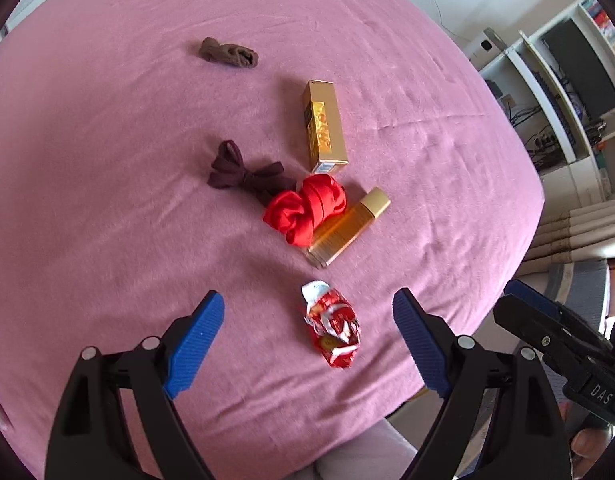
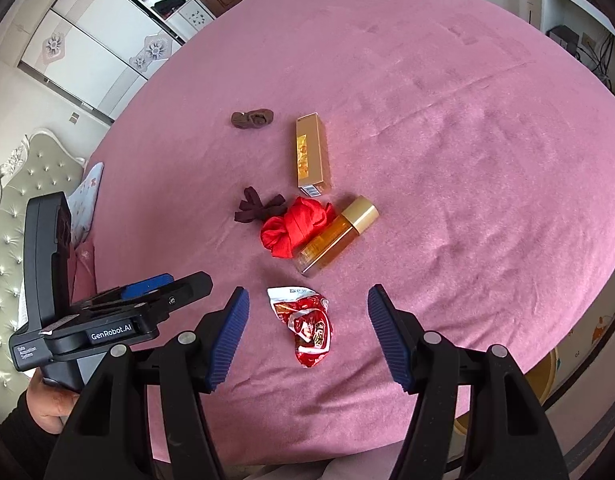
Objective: Collect trash
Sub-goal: 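Return both tools over the remaining items on the bed, then grasp the red cloth with the left tool while the right tool grasps the amber perfume bottle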
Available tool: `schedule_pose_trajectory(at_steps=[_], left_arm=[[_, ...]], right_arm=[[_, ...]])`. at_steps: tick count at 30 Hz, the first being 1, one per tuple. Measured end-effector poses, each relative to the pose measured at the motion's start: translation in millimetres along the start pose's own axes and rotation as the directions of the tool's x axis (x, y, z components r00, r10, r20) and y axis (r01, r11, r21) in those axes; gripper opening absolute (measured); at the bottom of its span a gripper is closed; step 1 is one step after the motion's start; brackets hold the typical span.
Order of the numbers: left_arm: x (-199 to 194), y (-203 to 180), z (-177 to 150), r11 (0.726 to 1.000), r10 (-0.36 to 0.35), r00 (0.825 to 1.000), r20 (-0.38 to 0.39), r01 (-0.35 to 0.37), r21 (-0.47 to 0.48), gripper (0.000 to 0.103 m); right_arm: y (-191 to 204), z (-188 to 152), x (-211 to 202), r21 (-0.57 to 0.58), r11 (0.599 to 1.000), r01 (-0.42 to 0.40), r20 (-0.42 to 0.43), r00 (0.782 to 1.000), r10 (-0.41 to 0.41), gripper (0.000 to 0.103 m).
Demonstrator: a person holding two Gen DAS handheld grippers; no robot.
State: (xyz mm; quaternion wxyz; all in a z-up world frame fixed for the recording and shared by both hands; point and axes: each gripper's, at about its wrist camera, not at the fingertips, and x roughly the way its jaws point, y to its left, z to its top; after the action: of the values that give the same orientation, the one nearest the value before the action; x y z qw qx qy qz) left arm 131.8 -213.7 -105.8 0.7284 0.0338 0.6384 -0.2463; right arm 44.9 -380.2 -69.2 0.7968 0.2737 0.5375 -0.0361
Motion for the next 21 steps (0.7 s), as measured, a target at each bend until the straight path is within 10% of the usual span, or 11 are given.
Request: schedule_pose_trajectory(at_steps=[18,21], left_arm=[[141.7,5.0,64.3,0.996,0.049,0.974,-0.221,-0.064,-0.059,0.085],[153.2,9.8,66.6,0.993,0.034,0.968,-0.248,-0.061,-0.102,0.066]], right_arm=[[-69.8,46.9,78.7,0.138,0.99,0.004,-0.129,0.992,0.014,0.061],[-71.1,50.4,91.7,0.144,0.99,-0.005,-0.15,0.988,0.027,0.061]])
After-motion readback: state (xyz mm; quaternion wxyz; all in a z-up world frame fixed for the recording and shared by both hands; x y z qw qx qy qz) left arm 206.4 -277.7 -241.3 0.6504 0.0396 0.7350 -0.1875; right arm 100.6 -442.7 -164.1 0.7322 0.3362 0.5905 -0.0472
